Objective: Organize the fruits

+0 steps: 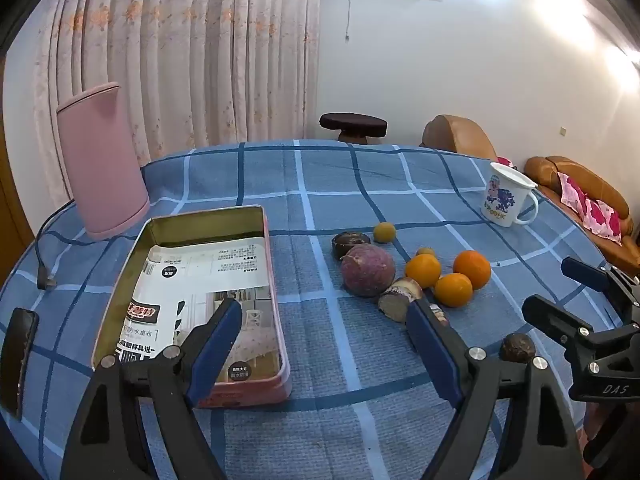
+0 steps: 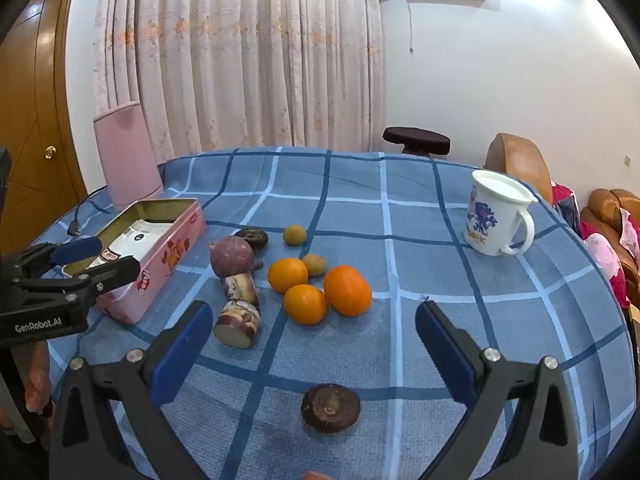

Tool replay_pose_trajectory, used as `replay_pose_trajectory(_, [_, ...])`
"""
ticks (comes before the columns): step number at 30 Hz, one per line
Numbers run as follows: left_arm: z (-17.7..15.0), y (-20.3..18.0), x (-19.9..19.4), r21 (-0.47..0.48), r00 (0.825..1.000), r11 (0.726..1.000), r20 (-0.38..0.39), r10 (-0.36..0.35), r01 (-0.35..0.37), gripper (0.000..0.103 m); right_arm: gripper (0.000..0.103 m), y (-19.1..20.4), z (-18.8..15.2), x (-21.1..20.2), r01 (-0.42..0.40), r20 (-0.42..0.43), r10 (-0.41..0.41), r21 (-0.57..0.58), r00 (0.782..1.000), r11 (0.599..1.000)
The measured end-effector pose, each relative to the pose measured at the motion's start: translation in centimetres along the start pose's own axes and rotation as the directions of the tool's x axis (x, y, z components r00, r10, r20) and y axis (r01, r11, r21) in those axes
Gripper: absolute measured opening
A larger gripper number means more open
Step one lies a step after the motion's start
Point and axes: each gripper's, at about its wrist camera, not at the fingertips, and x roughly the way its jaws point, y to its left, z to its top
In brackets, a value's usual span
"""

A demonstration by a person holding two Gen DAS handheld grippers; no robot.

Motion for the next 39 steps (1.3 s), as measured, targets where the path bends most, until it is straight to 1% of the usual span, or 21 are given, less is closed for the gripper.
replay_pose_trajectory(5, [0.0,-0.4,0.1,0.012,1.0,1.0,0.001,0.007,-0.008,0.085,0.103,0.0,-0.1,0.1,0.004,-0.005,-0.004,-0.004,1.0,1.0])
replay_pose_trajectory(6, [0.0,0.0,0.0,-0.001,1.0,1.0,0.005,0.0,0.0,0.085,0.103,0.0,-0.2,0.1,0.005,-0.004,-0.005,-0.004,1.0,1.0])
replay_pose_trajectory(9, [-0.1,0.1,0.0,-0.002,1.0,1.0,0.0,0.003,-0.003,0.085,0.103,-0.1,-0.4,0.2,0.005,-0.007,-0.005,0.002,1.0,1.0])
replay_pose_trajectory(15, [-0.6,-0.4,0.5,0.014,1.0,1.0,-0.006,0.007,-0.007,0.085,0.103,-0.7,-0.9,0.2,-0.005,-0.017,0.006,0.02,1.0,1.0])
replay_pose_trajectory(18, [-0.7,-0.6,0.5,0.022,1.0,1.0,-0.008,0.008,-0.007,0.085,0.103,-0.9,-1.2,0.3,0.009,-0.019,-0.009,0.031,1.0,0.999])
replay_pose_trajectory(21, [-0.9,-0.8,0.6,0.03,1.0,1.0,-0.01,0.009,-0.008,0.085,0.103,-1.1,-1.2,0.4,0.008,-0.027,-0.007,0.039,1.0,0.999])
replay_pose_trajectory(39, [-1.2,-0.7,0.9,0.03,1.0,1.0,-0.015,0.008,-0.008,0.085,0.103,-1.3,-1.7,0.5,0.001,-0.025,0.0,0.055,1.0,0.999])
